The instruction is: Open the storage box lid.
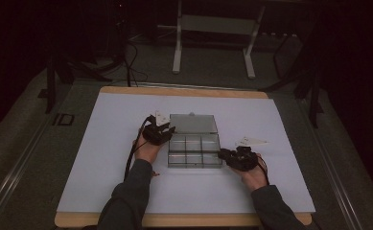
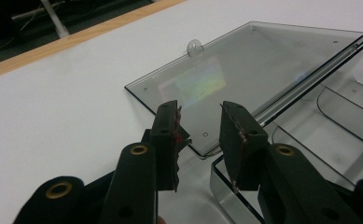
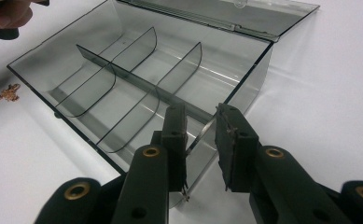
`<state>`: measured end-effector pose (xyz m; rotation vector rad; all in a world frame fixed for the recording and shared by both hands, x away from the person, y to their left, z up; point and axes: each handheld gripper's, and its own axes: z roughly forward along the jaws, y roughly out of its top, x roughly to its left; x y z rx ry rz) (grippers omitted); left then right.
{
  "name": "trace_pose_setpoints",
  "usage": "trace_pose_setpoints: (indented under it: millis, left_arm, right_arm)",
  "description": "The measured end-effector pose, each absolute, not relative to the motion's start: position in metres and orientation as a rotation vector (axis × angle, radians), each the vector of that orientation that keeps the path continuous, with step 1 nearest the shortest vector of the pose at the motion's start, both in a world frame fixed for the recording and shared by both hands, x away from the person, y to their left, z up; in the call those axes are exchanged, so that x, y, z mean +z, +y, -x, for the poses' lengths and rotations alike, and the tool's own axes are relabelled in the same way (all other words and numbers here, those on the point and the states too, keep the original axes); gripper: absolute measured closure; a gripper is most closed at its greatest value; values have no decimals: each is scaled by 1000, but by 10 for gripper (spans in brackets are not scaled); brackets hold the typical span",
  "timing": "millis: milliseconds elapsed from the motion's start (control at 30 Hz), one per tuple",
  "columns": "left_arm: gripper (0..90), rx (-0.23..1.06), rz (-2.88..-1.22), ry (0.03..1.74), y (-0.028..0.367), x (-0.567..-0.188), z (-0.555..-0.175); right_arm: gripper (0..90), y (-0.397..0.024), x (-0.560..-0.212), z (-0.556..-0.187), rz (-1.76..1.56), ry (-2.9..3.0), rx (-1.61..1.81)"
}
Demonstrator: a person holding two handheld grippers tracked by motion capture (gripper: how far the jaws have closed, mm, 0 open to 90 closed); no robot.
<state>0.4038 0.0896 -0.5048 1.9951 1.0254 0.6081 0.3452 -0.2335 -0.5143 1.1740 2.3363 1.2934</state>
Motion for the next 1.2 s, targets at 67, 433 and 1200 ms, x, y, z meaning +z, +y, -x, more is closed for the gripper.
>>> trace_pose_setpoints:
  millis: [67,433,1200]
  left_arm:
    - [674,609,-1994,1026,90,-504,-404]
    - [662,598,-1974,1038,98,-501,-401]
    - [649,577,-1947,1056,118,-486,-387]
  right_arm:
    - [740,-234,-514,-345,-1174,2336,1294]
    - [739,-233,-514,-346,-1171,2336,1292]
    - [737,-233,-514,-346,-1170,2337,1290]
